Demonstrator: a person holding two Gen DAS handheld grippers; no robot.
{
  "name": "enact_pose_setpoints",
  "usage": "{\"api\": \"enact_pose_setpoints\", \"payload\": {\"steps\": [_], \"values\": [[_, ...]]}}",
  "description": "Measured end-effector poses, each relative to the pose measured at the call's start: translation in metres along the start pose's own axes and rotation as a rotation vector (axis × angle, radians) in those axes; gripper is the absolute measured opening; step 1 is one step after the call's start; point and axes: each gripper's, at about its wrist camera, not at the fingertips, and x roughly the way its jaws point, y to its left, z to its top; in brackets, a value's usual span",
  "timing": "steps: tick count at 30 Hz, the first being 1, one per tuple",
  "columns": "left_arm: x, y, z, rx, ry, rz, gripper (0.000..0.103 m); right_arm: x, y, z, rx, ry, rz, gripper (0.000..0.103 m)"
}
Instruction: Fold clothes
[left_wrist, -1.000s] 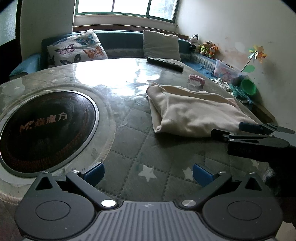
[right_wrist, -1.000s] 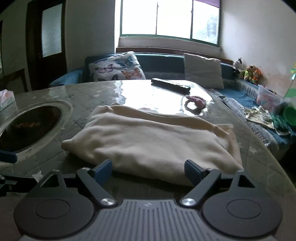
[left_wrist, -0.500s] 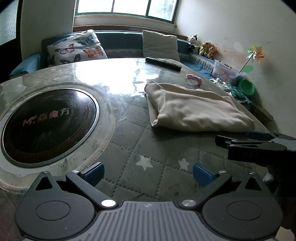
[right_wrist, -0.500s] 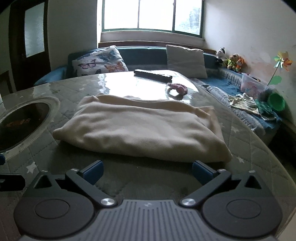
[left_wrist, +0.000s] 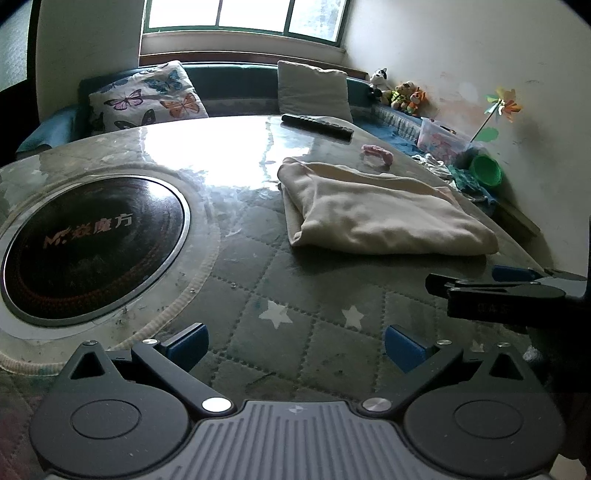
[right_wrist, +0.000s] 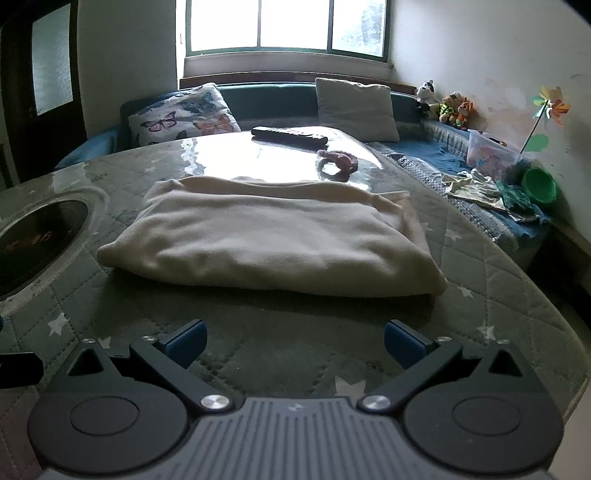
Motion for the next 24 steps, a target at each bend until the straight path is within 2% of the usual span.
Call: {"api": "enact_pose_setpoints", "payload": {"steps": [24], "values": [[-0.003, -0.021, 0.002, 0.047, -0.016, -0.033, 0.103, -0.004, -0.006, -0.004, 0.024, -0.001, 0.002, 0.103]]}}
